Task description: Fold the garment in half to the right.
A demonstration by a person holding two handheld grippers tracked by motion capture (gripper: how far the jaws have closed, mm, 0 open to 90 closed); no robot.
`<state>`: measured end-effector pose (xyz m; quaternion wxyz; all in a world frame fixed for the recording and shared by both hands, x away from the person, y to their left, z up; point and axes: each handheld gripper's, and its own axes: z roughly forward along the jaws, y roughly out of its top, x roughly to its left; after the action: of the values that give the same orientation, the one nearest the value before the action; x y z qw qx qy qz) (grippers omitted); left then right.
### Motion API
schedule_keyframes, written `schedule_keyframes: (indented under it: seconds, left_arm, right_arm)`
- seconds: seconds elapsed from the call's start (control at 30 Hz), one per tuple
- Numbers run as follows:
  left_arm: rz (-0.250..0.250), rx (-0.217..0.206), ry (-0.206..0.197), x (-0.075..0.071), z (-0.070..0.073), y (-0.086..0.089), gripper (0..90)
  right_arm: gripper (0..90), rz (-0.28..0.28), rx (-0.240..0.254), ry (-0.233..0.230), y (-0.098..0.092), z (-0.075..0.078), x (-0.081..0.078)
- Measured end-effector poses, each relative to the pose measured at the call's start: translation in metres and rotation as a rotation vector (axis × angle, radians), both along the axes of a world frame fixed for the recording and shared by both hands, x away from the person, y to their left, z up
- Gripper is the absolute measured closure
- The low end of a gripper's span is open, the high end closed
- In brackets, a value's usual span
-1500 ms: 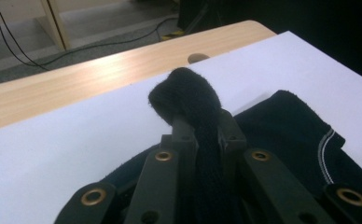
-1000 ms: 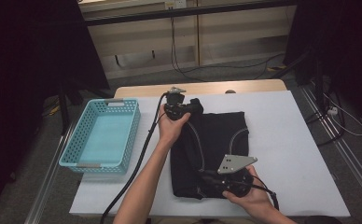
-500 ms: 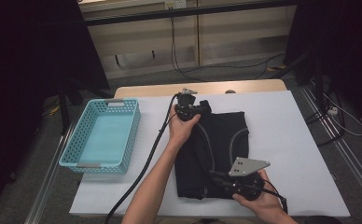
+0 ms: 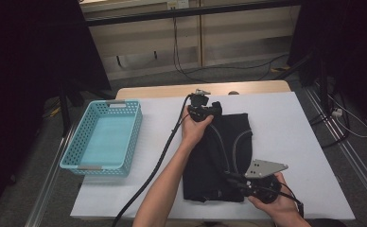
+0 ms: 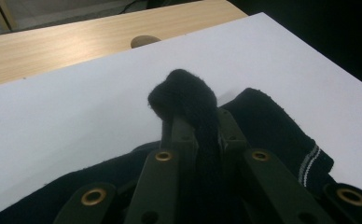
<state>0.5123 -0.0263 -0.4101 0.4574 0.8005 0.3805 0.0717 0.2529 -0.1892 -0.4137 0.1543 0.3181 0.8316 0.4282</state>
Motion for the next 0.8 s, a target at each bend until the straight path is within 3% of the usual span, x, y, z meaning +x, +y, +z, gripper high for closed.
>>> schedule_keyframes:
  seconds: [0.2,0.5,0.8]
  left_arm:
    - [-0.022,-0.018,0.021,-0.004,-0.004,-0.013,81.5]
    - [-0.042,-0.042,0.014,-0.005,0.002,-0.024,81.5]
    - [-0.057,-0.008,0.005,-0.007,-0.014,-0.040,80.7]
  right_arm:
    - [78.4,0.022,-0.012,0.014,0.003,-0.002,-0.002]
    - [78.3,0.006,-0.015,0.024,-0.007,0.000,-0.008]
    - [73.9,0.000,-0.051,0.029,-0.014,-0.009,-0.013]
